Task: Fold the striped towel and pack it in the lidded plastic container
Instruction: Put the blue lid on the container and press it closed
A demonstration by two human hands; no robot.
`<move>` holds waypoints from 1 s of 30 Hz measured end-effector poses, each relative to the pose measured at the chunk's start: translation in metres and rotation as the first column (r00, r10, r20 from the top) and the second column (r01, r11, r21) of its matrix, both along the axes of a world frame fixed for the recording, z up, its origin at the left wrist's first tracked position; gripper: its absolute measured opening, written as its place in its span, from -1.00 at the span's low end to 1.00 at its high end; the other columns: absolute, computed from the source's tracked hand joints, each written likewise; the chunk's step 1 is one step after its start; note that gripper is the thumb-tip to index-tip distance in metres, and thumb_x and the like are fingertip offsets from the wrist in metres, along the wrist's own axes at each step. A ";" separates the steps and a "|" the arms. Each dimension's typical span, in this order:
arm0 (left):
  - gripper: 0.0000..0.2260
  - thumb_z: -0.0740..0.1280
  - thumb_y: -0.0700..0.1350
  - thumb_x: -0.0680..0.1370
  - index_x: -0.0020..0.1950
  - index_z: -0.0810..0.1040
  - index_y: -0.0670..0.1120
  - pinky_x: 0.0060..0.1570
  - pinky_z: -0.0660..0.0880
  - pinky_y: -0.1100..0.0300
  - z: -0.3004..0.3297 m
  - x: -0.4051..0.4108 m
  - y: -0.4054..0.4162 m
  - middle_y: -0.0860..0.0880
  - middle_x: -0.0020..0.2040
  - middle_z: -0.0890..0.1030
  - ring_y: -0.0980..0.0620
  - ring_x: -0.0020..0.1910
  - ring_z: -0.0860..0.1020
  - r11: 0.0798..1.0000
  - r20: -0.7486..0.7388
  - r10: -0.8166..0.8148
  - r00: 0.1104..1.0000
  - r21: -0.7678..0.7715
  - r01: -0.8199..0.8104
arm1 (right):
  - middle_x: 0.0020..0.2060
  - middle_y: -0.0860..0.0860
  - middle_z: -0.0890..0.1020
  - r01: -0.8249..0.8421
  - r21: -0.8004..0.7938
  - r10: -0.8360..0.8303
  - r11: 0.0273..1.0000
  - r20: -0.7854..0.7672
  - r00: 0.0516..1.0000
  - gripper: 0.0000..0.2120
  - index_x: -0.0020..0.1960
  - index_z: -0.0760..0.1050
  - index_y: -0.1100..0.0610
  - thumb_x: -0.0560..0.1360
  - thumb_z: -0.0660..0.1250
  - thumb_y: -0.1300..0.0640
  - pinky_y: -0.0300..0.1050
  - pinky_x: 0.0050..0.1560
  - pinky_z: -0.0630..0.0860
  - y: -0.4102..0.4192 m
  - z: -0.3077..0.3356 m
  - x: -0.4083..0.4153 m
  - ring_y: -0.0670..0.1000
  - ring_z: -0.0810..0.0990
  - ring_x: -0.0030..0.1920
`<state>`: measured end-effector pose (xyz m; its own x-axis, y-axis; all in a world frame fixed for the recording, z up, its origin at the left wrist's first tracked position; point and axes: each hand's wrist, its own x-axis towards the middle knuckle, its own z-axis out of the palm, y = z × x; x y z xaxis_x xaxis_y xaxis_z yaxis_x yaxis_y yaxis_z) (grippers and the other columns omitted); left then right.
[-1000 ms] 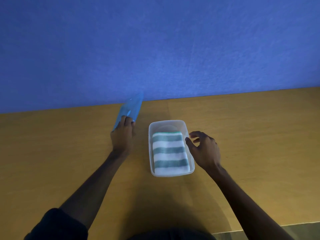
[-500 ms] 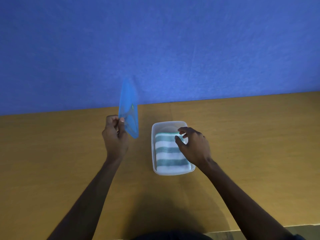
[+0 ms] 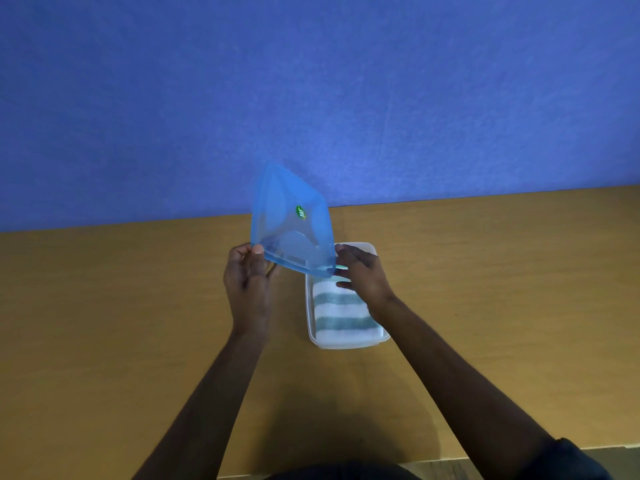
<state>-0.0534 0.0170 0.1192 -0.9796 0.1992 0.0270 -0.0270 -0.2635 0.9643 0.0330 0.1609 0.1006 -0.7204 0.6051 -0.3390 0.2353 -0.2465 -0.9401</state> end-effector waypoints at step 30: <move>-0.58 0.20 -0.04 0.63 0.42 0.38 -0.24 0.28 0.42 -0.05 -0.063 0.071 -0.009 -0.20 0.30 0.53 -0.17 0.33 0.42 0.464 -0.232 -0.409 0.883 -0.885 -0.017 | 0.18 0.08 0.58 0.098 0.631 -0.226 0.769 0.125 0.966 -0.66 0.35 0.50 0.15 0.58 0.24 0.21 -0.13 0.02 0.48 0.004 -0.051 0.086 0.04 0.59 0.10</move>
<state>0.0178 0.0079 0.0557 -0.8556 0.5139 0.0614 0.4333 0.6464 0.6280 0.1189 0.1647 0.0491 -0.5556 0.8308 0.0322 0.4280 0.3190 -0.8456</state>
